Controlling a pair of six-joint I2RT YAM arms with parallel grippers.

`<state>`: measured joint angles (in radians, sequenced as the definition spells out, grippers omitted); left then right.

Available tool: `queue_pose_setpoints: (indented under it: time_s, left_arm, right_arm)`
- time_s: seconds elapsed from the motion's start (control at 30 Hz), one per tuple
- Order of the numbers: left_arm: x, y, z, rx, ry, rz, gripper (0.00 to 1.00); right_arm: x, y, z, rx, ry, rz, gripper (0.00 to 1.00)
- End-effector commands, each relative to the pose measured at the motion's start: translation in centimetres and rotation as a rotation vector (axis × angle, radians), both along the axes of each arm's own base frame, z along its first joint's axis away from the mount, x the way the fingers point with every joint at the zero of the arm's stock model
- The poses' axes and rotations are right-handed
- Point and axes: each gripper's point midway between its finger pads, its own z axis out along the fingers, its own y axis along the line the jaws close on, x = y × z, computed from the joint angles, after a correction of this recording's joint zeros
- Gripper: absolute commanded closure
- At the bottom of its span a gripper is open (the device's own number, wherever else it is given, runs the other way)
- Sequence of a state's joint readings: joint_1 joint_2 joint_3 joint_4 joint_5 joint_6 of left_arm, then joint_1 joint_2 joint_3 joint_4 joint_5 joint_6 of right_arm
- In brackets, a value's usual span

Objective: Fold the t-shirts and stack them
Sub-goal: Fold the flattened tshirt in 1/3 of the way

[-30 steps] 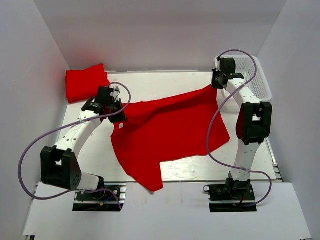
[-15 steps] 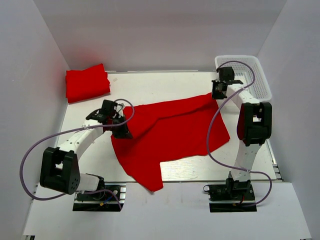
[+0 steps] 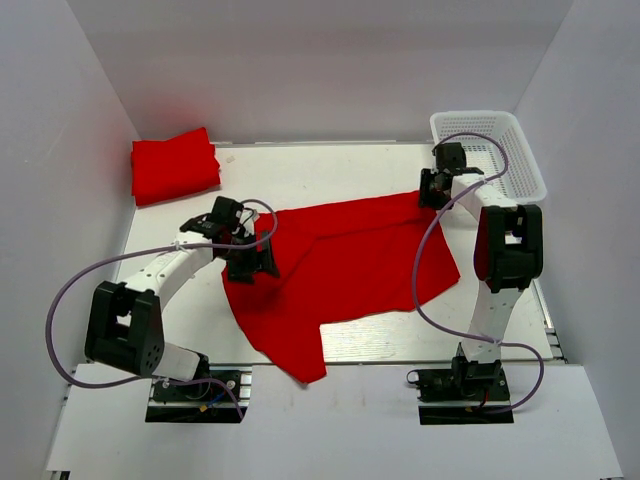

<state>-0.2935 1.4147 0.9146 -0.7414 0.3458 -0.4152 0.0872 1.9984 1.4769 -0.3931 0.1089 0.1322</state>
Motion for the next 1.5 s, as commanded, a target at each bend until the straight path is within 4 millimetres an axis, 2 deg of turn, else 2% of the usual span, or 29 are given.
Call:
queue_pose_setpoints:
  time_s: [0.0, 0.07, 0.1, 0.2, 0.23, 0.27, 0.37, 0.4, 0.43, 0.53, 0.6, 0.63, 0.67, 0.77, 0.8, 0.87, 0.9, 0.97, 1.07, 1.17, 1.2, 1.23, 1.27, 1.3, 1.33, 1.37, 1.4, 1.43, 1.47]
  left_arm:
    - [1.3, 0.1, 2.1, 0.026, -0.063, -0.022, 0.16]
    - [2.4, 0.6, 2.6, 0.07, -0.085, -0.023, 0.1]
    - [2.7, 0.7, 3.0, 0.079, -0.096, -0.018, 0.09]
    - [4.1, 0.5, 3.5, 0.08, -0.128, -0.013, 0.05]
    - [5.2, 0.1, 3.9, 0.07, -0.161, -0.011, 0.05]
    - [6.1, 0.1, 4.1, 0.078, -0.181, -0.003, 0.01]
    - [9.0, -0.3, 5.0, 0.081, -0.25, 0.013, 0.01]
    - [10.2, 0.2, 4.2, 0.106, -0.248, 0.034, 0.01]
    - [12.0, -0.1, 4.9, 0.103, -0.294, 0.057, 0.01]
    - [16.1, 0.6, 4.0, 0.16, -0.337, 0.137, 0.01]
    - [17.5, 1.0, 2.6, 0.201, -0.315, 0.186, 0.01]
    - [18.8, 0.9, 2.9, 0.207, -0.323, 0.202, 0.01]
    - [18.9, 1.1, 0.4, 0.245, -0.262, 0.199, 0.01]
    - [20.2, 2.0, -1.4, 0.3, -0.217, 0.23, 0.01]
    - [20.2, 2.4, -3.1, 0.338, -0.183, 0.233, 0.01]
    - [20.6, 3.3, -3.9, 0.373, -0.161, 0.272, 0.01]
    - [20.4, 3.9, -4.4, 0.401, -0.148, 0.294, 0.01]
    - [20.5, 4.9, -5.4, 0.418, -0.124, 0.321, 0.01]
    - [20.4, 5.9, -6.9, 0.432, -0.089, 0.333, 0.01]
    - [21.1, 6.4, -7.9, 0.427, -0.077, 0.347, 0.01]
    - [21.9, 6.3, -8.7, 0.429, -0.081, 0.339, 0.01]
    - [22.4, 6.0, -9.0, 0.419, -0.08, 0.335, 0.01]
    - [23.1, 6.4, -9.2, 0.421, -0.084, 0.338, 0.01]
    - [24.6, 6.2, -8.5, 0.415, -0.113, 0.332, 0.01]
    - [24.5, 6.7, -10.1, 0.433, -0.066, 0.332, 0.01]
    - [26.3, 6.5, -9.1, 0.426, -0.106, 0.322, 0.01]
    - [27.3, 7.0, -9.2, 0.427, -0.119, 0.324, 0.01]
    - [27.5, 6.8, -10.7, 0.43, -0.096, 0.305, 0.01]
    - [29.3, 6.4, -9.8, 0.412, -0.145, 0.277, 0.01]
  right_arm:
    - [0.8, 0.3, 3.4, 0.017, -0.091, 0.003, 0.49]
    - [0.7, 0.2, 3.5, 0.015, -0.093, -0.002, 0.29]
    - [0.8, 0.1, 3.8, 0.012, -0.099, 0.0, 0.1]
    - [0.9, 0.5, 4.3, 0.02, -0.109, 0.017, 0.1]
    - [0.9, 0.7, 4.4, 0.028, -0.113, 0.023, 0.1]
    - [0.9, 1.2, 4.6, 0.043, -0.116, 0.048, 0.1]
    - [1.1, 2.6, 5.0, 0.096, -0.126, 0.113, 0.1]
    - [1.2, 2.8, 5.0, 0.107, -0.132, 0.128, 0.1]
    - [1.2, 3.9, 5.1, 0.143, -0.132, 0.165, 0.1]
    - [1.6, 5.0, 5.2, 0.161, -0.138, 0.216, 0.1]
    - [1.9, 5.6, 4.9, 0.164, -0.133, 0.24, 0.1]
    - [2.0, 5.9, 4.6, 0.168, -0.126, 0.245, 0.1]
    - [2.3, 6.0, 4.1, 0.168, -0.119, 0.248, 0.1]
    - [2.8, 6.4, 3.5, 0.171, -0.108, 0.25, 0.1]
    - [2.9, 6.3, 2.4, 0.177, -0.084, 0.242, 0.1]
    - [3.2, 6.8, 2.1, 0.189, -0.08, 0.252, 0.1]
    - [3.2, 6.9, 0.9, 0.197, -0.057, 0.246, 0.1]
    - [3.6, 7.0, 0.5, 0.201, -0.055, 0.243, 0.1]
    - [4.0, 6.8, -1.5, 0.201, -0.018, 0.22, 0.1]
    - [4.5, 6.7, -2.9, 0.205, 0.001, 0.186, 0.1]
    - [5.2, 6.5, -2.6, 0.2, -0.013, 0.173, 0.1]
    - [5.0, 6.5, -3.8, 0.206, 0.012, 0.148, 0.1]
    - [5.3, 6.3, -3.8, 0.202, 0.009, 0.136, 0.1]
    - [5.9, 6.3, -3.4, 0.201, -0.008, 0.13, 0.1]
    - [5.8, 6.3, -4.2, 0.204, 0.007, 0.122, 0.1]
    - [6.0, 6.5, -4.2, 0.208, 0.005, 0.119, 0.1]
    - [6.9, 6.5, -3.7, 0.211, -0.011, 0.116, 0.1]
    - [7.1, 6.7, -3.6, 0.214, -0.015, 0.116, 0.1]
    - [7.1, 6.7, -4.0, 0.21, -0.01, 0.112, 0.1]
